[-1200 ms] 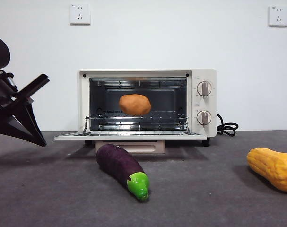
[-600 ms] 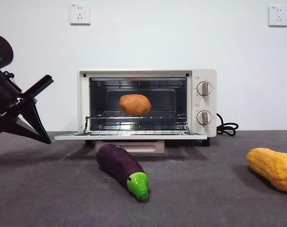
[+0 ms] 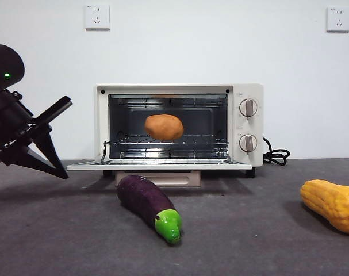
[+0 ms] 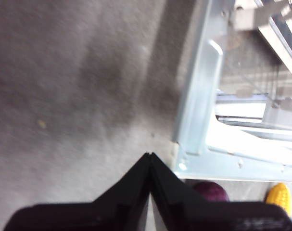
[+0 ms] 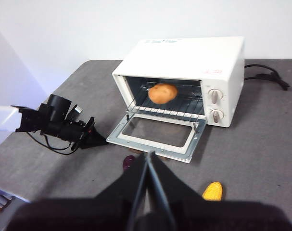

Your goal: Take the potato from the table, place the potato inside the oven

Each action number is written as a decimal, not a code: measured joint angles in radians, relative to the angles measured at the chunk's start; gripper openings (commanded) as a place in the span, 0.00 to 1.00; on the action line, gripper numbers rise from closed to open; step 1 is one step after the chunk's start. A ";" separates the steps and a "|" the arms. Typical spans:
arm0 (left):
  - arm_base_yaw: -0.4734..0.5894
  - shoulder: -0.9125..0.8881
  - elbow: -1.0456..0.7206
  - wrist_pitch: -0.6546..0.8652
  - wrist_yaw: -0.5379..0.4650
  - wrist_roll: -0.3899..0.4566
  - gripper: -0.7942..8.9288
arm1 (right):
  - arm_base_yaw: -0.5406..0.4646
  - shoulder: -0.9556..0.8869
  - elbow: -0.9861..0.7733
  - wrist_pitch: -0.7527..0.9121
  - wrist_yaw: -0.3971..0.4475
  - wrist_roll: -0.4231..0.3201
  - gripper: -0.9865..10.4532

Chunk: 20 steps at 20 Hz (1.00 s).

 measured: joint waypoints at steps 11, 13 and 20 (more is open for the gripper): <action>-0.025 0.002 -0.001 0.029 -0.031 -0.062 0.08 | 0.000 0.000 0.000 0.000 0.005 0.004 0.08; -0.025 0.002 -0.001 0.029 -0.031 -0.067 0.08 | 0.000 0.000 0.000 0.000 0.005 0.007 0.08; -0.025 0.002 -0.001 0.033 -0.031 -0.069 0.08 | 0.000 0.000 0.000 0.000 0.005 0.014 0.08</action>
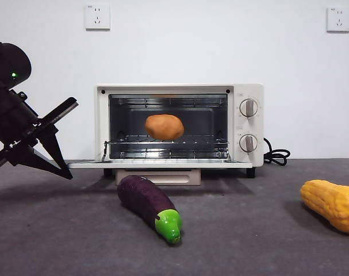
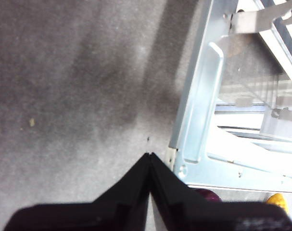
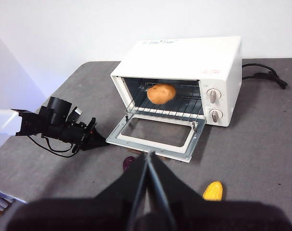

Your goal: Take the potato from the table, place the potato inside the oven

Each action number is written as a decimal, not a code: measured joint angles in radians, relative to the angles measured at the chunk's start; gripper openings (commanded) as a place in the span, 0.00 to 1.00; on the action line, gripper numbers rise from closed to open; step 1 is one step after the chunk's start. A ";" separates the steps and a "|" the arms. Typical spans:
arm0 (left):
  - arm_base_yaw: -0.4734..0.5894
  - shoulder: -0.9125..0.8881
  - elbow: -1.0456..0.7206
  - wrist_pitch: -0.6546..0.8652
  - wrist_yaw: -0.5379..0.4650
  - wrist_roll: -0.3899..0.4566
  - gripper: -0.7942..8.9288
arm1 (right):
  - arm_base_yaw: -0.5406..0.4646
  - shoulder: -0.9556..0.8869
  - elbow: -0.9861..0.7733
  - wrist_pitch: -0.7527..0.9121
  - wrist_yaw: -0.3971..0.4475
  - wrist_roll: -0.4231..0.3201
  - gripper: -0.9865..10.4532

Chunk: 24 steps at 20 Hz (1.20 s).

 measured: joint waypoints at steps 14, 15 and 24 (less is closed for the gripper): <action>0.000 0.002 -0.005 0.103 0.120 -0.053 0.08 | 0.000 0.000 0.000 0.000 -0.001 0.004 0.09; 0.000 0.002 -0.005 0.106 0.123 -0.058 0.08 | 0.000 0.000 0.000 0.000 -0.001 0.004 0.09; 0.001 0.001 -0.005 0.174 0.146 -0.108 0.08 | 0.000 0.000 0.000 0.000 -0.001 0.005 0.09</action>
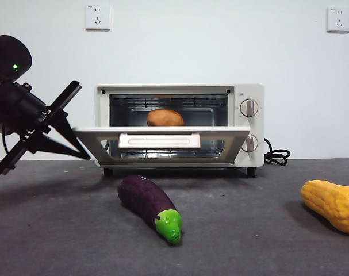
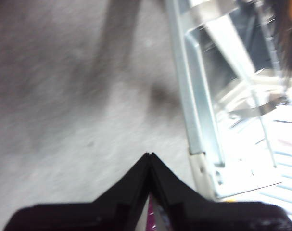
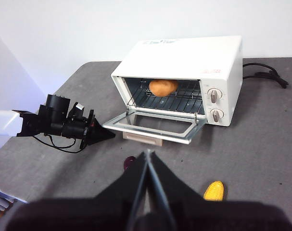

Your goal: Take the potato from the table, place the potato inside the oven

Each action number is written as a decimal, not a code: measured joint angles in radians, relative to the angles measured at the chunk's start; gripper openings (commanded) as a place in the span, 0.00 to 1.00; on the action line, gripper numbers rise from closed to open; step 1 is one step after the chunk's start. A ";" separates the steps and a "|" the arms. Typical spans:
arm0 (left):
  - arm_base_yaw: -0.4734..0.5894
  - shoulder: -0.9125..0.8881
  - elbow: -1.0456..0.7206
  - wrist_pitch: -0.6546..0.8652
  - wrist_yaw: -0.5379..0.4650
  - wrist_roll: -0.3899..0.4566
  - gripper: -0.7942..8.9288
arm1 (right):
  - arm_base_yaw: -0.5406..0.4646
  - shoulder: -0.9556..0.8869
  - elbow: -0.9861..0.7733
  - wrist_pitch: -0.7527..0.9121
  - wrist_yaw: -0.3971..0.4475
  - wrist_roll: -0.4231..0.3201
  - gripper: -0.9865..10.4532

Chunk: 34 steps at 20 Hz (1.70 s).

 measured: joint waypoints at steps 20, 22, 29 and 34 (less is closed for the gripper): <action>0.000 -0.015 0.095 0.189 -0.026 -0.179 0.08 | 0.000 0.000 0.000 0.000 0.001 0.000 0.09; 0.000 -0.015 0.116 0.188 -0.041 -0.181 0.08 | 0.000 0.000 0.000 0.000 0.002 0.000 0.09; 0.000 -0.015 0.204 0.190 -0.119 -0.187 0.08 | 0.000 0.000 0.000 0.000 0.037 0.001 0.09; 0.000 -0.015 0.242 0.190 -0.184 -0.188 0.08 | 0.000 0.000 0.000 0.000 0.039 0.003 0.09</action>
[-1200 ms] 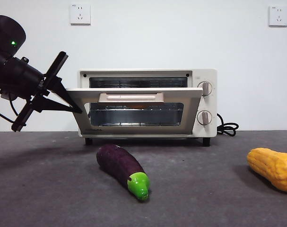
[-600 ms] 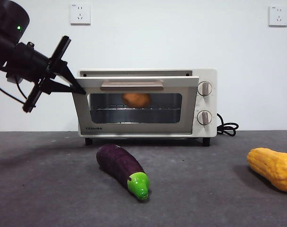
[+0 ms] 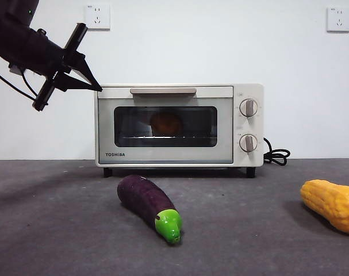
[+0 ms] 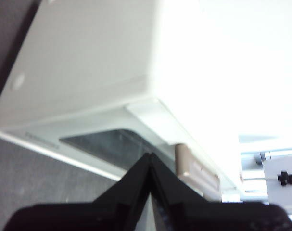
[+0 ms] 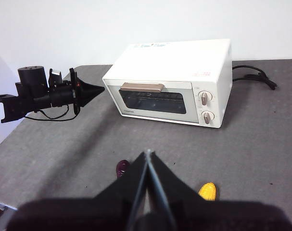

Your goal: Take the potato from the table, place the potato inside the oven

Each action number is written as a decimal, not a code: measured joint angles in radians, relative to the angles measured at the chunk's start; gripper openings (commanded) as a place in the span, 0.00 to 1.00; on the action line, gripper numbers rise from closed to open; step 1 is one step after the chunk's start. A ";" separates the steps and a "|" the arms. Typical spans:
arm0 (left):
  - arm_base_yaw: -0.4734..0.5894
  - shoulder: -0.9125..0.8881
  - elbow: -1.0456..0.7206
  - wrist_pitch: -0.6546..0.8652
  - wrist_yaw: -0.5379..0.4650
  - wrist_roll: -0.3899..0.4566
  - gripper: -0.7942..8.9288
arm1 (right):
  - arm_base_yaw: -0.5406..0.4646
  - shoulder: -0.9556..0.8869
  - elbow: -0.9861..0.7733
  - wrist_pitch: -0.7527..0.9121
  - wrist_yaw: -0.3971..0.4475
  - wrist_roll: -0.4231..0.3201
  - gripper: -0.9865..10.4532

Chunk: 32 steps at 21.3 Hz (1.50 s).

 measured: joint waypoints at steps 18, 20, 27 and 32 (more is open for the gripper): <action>0.000 -0.033 0.019 -0.029 0.144 0.076 0.08 | 0.000 0.000 0.000 0.000 0.092 -0.034 0.09; -0.005 -0.073 0.019 -0.082 0.143 0.130 0.08 | 0.000 0.000 0.000 0.000 0.118 -0.055 0.09; -0.048 -0.261 0.019 -0.368 0.082 0.416 0.08 | 0.000 0.000 -0.001 0.000 0.222 -0.100 0.09; -0.098 -0.410 0.019 -0.574 -0.052 0.607 0.08 | 0.000 0.000 -0.034 0.000 0.226 -0.125 0.09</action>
